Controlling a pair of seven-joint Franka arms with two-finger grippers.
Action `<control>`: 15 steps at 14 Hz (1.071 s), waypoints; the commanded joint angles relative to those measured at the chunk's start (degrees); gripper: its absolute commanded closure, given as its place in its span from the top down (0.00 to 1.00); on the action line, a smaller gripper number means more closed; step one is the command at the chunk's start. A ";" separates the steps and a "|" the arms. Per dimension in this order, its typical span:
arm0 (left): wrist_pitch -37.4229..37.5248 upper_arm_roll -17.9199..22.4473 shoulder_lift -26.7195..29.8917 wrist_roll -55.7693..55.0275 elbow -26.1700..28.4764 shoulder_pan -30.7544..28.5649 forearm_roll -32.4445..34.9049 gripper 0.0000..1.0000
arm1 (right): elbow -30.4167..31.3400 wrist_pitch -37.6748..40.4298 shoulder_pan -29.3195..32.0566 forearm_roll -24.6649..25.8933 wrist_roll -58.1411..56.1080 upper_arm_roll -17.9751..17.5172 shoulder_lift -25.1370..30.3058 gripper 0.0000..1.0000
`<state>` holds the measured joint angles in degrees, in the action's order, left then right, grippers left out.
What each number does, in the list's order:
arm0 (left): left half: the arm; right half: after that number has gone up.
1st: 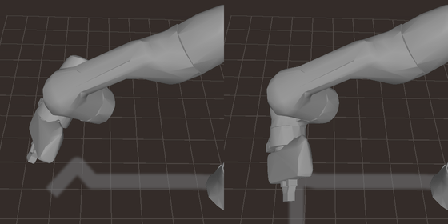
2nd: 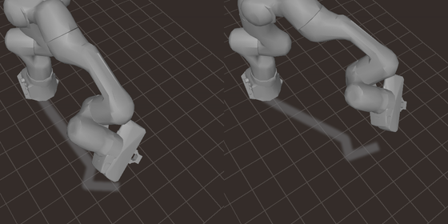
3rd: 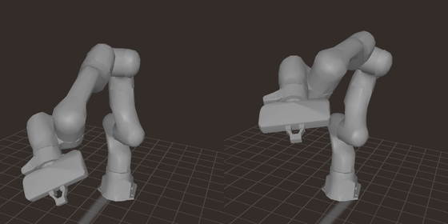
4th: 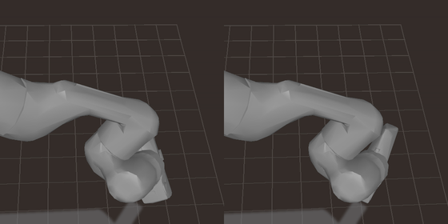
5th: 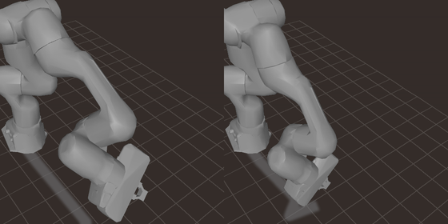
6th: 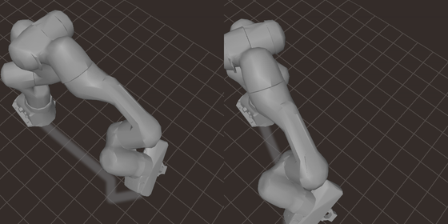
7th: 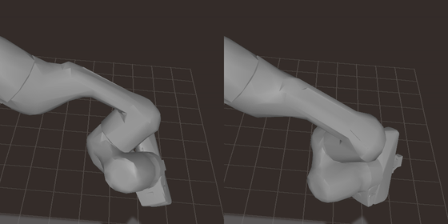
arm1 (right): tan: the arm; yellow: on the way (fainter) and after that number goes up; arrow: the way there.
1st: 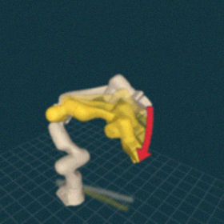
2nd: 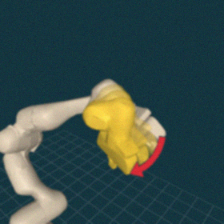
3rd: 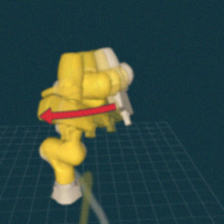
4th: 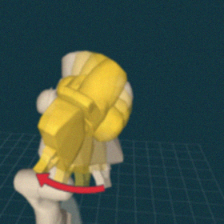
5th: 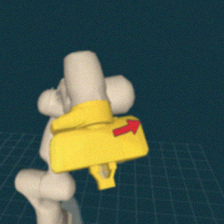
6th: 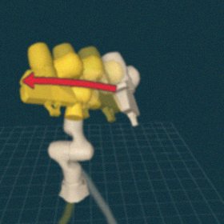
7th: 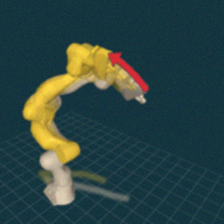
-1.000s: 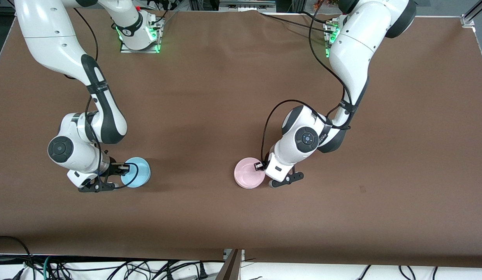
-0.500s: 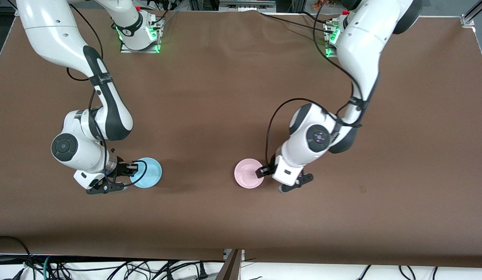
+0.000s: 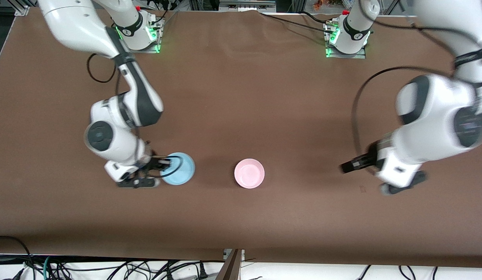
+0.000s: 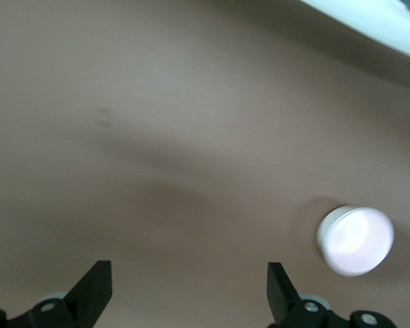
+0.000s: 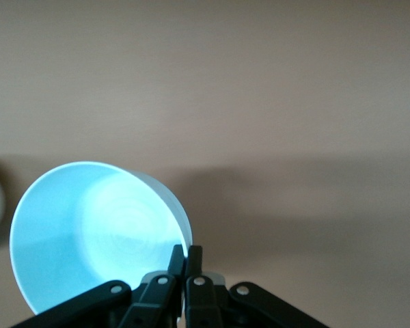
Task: Stack pink and blue bowls on white bowl
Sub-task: 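Carry the blue bowl over the pink bowl with the right gripper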
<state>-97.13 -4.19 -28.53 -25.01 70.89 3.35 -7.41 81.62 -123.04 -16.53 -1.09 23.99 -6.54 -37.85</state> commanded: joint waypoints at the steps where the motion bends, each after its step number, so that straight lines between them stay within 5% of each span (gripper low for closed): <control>1: 4.74 1.63 6.71 11.44 5.04 -4.48 1.34 1.00 | -6.72 -0.87 -6.56 -0.14 14.63 -0.40 -5.11 0.00; 7: 8.80 2.52 18.58 19.47 13.65 -8.01 7.92 1.00 | -23.94 -4.21 -14.84 -0.05 33.55 -0.32 -16.97 0.00; 15: 9.85 1.46 19.57 20.88 16.30 -8.71 8.02 1.00 | -24.40 -6.07 -16.96 3.91 33.31 0.48 -20.07 0.00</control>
<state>-87.36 -2.02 -8.80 -5.47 86.62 -4.92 -0.93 59.98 -129.28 -32.48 1.55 56.69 -6.83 -56.36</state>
